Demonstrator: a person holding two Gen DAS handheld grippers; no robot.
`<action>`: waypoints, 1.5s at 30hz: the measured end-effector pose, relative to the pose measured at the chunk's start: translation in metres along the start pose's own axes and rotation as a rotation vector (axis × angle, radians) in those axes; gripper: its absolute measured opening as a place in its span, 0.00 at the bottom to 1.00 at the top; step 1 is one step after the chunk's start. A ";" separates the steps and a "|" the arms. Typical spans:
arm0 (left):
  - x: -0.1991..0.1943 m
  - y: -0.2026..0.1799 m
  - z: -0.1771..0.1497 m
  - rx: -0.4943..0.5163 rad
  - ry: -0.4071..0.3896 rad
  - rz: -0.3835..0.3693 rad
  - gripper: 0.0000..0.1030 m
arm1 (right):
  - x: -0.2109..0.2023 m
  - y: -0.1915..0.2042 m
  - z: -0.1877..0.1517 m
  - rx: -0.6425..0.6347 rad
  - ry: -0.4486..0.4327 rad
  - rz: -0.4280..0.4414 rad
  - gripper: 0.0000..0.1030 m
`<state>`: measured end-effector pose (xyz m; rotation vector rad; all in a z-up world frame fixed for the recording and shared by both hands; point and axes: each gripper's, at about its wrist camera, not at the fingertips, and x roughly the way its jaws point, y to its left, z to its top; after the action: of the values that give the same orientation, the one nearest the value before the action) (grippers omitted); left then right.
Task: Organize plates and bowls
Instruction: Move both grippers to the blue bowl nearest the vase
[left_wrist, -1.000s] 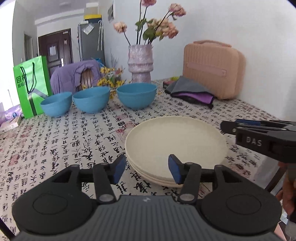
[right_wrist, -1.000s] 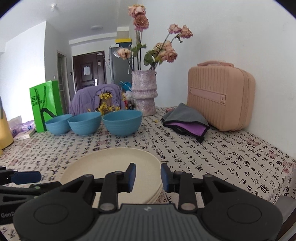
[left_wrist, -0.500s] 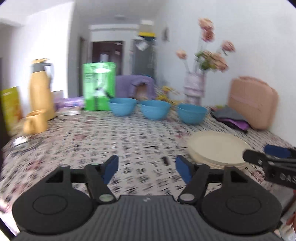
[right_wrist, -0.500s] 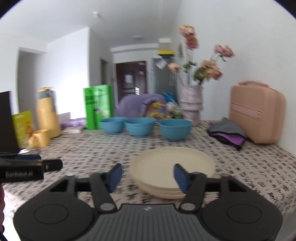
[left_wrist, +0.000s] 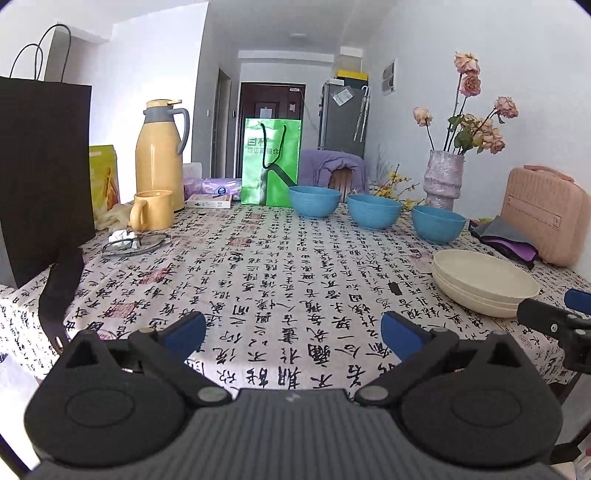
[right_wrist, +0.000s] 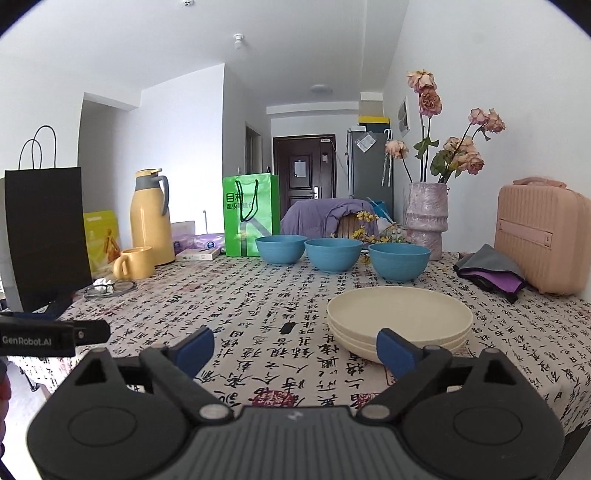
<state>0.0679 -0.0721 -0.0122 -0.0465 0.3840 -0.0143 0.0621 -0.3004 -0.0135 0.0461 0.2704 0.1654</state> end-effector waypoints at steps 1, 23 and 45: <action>0.001 -0.001 -0.001 0.001 0.002 -0.004 1.00 | 0.001 0.000 -0.001 0.001 0.000 -0.002 0.92; 0.177 -0.098 0.099 -0.007 0.118 -0.232 1.00 | 0.125 -0.174 0.083 0.097 0.078 -0.184 0.92; 0.440 -0.210 0.170 -0.070 0.245 -0.357 0.60 | 0.420 -0.318 0.123 0.321 0.290 -0.019 0.48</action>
<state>0.5382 -0.2846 -0.0095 -0.1833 0.6176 -0.3620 0.5446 -0.5461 -0.0263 0.3396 0.5854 0.1086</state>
